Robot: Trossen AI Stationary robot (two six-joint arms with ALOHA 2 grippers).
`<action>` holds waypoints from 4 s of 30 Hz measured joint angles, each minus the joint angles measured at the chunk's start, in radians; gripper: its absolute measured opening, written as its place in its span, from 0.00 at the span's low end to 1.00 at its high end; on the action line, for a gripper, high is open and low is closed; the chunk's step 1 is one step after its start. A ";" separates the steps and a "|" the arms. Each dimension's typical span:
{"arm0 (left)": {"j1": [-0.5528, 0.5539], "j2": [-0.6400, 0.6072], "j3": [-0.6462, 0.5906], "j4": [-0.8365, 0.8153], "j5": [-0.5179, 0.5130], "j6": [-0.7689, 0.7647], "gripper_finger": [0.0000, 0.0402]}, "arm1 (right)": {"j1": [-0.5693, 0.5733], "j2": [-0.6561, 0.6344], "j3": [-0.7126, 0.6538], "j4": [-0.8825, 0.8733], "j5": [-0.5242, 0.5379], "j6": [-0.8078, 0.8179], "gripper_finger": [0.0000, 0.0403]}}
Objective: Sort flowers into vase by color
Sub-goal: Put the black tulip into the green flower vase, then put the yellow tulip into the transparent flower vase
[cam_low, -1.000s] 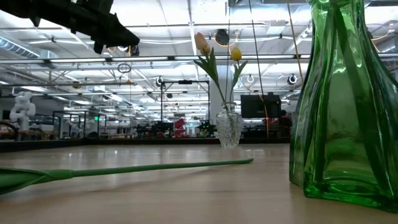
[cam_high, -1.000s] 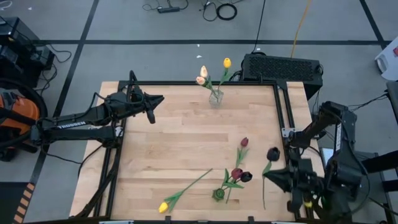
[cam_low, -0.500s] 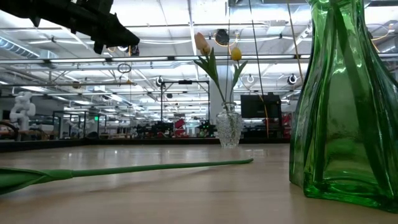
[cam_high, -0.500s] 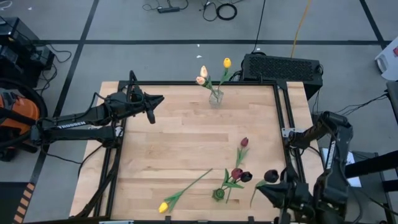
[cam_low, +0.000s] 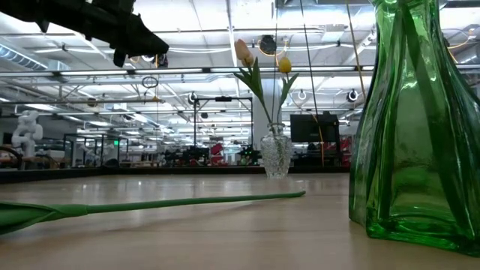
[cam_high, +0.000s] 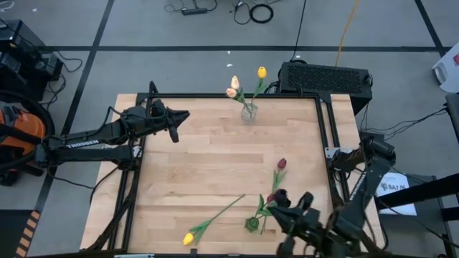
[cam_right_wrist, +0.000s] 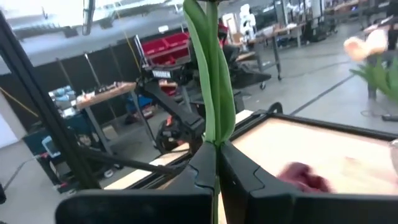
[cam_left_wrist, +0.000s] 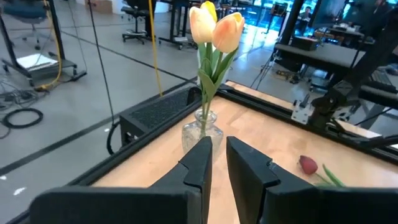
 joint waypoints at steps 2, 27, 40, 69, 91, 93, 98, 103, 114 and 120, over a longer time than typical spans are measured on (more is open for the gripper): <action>0.000 0.000 0.000 0.000 0.003 -0.024 0.14 | -0.030 0.005 0.000 0.068 -0.047 -0.062 0.00; 0.000 0.000 0.000 -0.045 0.055 -0.025 0.14 | -0.149 0.085 0.000 0.282 -0.174 -0.374 0.00; 0.000 0.000 0.000 -0.042 0.055 -0.024 0.14 | -0.149 0.102 0.000 0.279 -0.170 -0.411 0.00; 0.000 0.000 0.000 -0.041 0.055 -0.024 0.14 | -0.062 0.026 0.000 0.264 -0.253 -0.398 0.20; 0.000 0.000 0.000 -0.036 0.055 -0.024 0.14 | -0.106 -0.081 0.000 -0.203 -0.786 0.306 0.20; 0.000 0.000 0.000 -0.036 0.055 -0.024 0.14 | -0.104 -0.098 0.000 -0.242 -0.837 0.358 0.20; 0.000 0.000 0.000 -0.036 0.055 -0.024 0.14 | -0.095 -0.141 0.000 -0.336 -1.022 0.532 0.20; 0.000 0.000 0.000 -0.039 0.061 -0.025 0.14 | -0.079 -0.166 0.000 -0.464 -1.158 0.798 0.19; 0.000 0.000 0.000 -0.032 0.125 -0.025 0.14 | -0.137 -0.158 0.000 -1.142 -1.209 1.209 0.01; 0.000 0.000 0.000 -0.033 0.206 -0.026 0.14 | -0.237 -0.210 -0.047 -1.205 -1.041 1.125 0.00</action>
